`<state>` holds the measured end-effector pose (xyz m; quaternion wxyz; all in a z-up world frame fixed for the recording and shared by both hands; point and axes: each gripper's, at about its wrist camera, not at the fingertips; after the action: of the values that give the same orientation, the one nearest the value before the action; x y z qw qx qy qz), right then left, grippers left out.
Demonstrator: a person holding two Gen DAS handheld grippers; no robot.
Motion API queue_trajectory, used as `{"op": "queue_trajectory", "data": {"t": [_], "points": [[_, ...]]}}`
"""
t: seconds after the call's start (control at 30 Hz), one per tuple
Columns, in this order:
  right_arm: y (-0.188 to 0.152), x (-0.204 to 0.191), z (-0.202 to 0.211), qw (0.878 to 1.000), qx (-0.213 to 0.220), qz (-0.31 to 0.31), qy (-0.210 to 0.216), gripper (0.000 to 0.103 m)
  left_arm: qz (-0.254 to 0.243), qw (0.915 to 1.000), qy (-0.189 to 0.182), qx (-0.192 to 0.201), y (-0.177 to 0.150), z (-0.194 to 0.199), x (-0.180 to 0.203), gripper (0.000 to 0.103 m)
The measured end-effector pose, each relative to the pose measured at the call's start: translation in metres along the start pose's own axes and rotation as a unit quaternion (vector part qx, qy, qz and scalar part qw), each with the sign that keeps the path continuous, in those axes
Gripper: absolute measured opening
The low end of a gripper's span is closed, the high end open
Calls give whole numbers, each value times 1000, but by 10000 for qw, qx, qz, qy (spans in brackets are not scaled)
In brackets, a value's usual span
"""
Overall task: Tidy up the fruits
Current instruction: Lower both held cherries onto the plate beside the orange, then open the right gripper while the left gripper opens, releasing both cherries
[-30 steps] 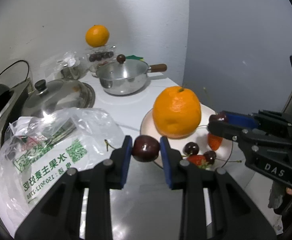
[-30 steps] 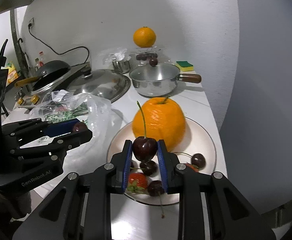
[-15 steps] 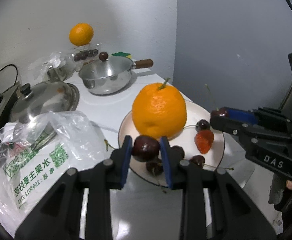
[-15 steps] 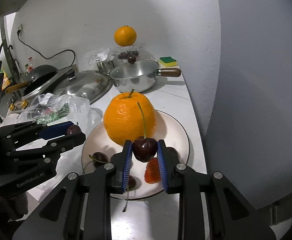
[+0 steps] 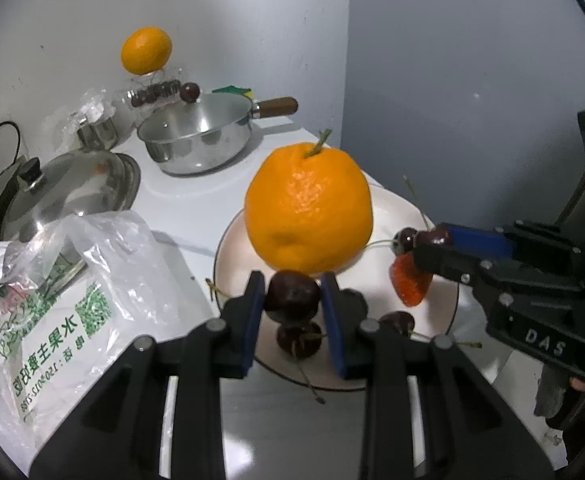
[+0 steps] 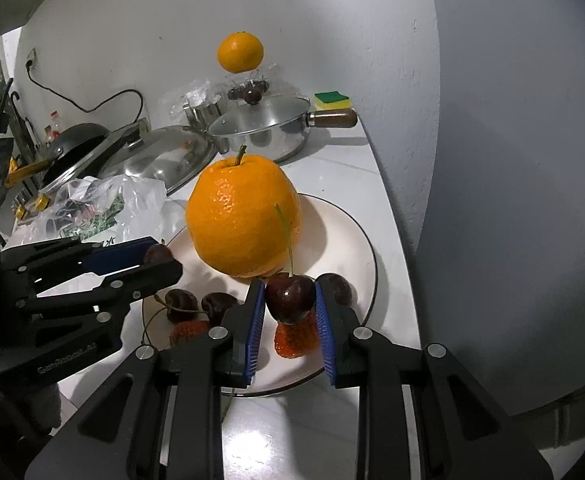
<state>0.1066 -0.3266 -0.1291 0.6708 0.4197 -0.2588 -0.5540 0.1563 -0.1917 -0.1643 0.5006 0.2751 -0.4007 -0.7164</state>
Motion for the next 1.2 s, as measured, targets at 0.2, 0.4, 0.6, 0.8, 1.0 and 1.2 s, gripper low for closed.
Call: {"op": "queue_trajectory", "data": {"t": [0.2, 0.4, 0.6, 0.8, 1.0, 1.2], "points": [[-4, -6, -4, 9999, -69, -1, 115, 27, 22, 10000, -30, -63, -3, -6, 1, 30], [-7, -10, -10, 9997, -156, 34, 158, 27, 119, 9998, -121, -63, -5, -6, 0, 30], [-7, -16, -13, 9996, -172, 143, 164, 27, 138, 9996, -215, -110, -7, -8, 0, 30], [-6, -19, -15, 9995, -197, 189, 162, 27, 165, 9994, -281, -126, -7, -7, 0, 31], [-6, -19, -14, 9996, -200, 175, 117, 27, 135, 9992, -338, -145, -8, -4, 2, 31], [-5, -22, -12, 9996, -189, 202, 102, 27, 150, 9995, -280, -86, -8, 2, -2, 32]]}}
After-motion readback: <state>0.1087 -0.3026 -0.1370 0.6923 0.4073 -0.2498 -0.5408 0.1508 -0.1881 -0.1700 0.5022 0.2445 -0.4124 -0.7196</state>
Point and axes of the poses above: each gripper's, at about its wrist camera, not at the fingertips, and z roughly against the way its jaws point, x to its right, y to its top, and after that the axes turned 14 degrees about x, right-handed
